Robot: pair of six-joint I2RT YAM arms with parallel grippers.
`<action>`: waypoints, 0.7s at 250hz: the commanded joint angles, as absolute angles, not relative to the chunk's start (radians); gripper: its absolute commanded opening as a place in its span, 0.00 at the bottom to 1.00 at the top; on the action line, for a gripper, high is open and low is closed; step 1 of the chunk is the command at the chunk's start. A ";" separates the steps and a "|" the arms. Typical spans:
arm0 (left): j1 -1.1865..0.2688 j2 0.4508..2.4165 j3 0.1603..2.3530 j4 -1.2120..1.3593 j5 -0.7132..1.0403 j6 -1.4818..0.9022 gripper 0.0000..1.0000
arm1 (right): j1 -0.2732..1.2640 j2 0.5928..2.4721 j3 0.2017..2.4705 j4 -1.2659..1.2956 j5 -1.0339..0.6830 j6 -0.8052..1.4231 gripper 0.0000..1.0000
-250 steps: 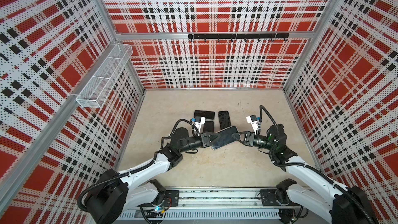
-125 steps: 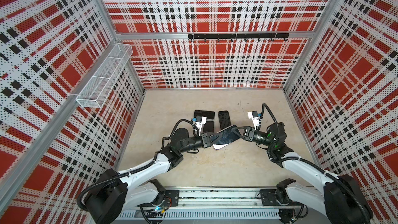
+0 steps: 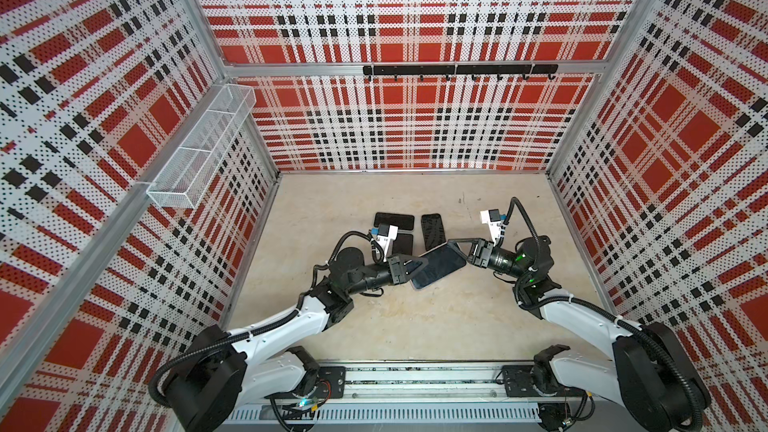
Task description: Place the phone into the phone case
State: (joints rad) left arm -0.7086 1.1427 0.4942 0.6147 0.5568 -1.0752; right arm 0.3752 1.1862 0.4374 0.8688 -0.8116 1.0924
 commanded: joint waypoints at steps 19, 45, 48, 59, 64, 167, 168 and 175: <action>-0.720 1.160 0.492 0.614 0.561 -1.063 0.03 | 0.385 1.177 0.431 0.895 -0.781 1.023 0.15; -0.718 1.158 0.493 0.614 0.559 -1.067 0.03 | 0.385 1.168 0.428 0.869 -0.769 0.992 0.19; -0.719 1.158 0.493 0.614 0.558 -1.068 0.03 | 0.385 1.166 0.429 0.864 -0.767 0.989 0.19; -0.719 1.155 0.492 0.614 0.549 -1.070 0.03 | 0.385 1.157 0.429 0.849 -0.763 0.979 0.23; -0.720 1.152 0.492 0.615 0.543 -1.072 0.03 | 0.385 1.152 0.430 0.839 -0.760 0.977 0.27; -0.745 1.055 0.486 0.654 0.226 -1.123 0.03 | 0.389 0.805 0.279 0.626 -0.483 1.120 0.58; -0.744 1.055 0.485 0.655 0.225 -1.124 0.03 | 0.389 0.802 0.275 0.628 -0.482 1.122 0.58; -0.743 1.052 0.485 0.661 0.209 -1.130 0.03 | 0.393 0.790 0.257 0.642 -0.471 1.142 0.58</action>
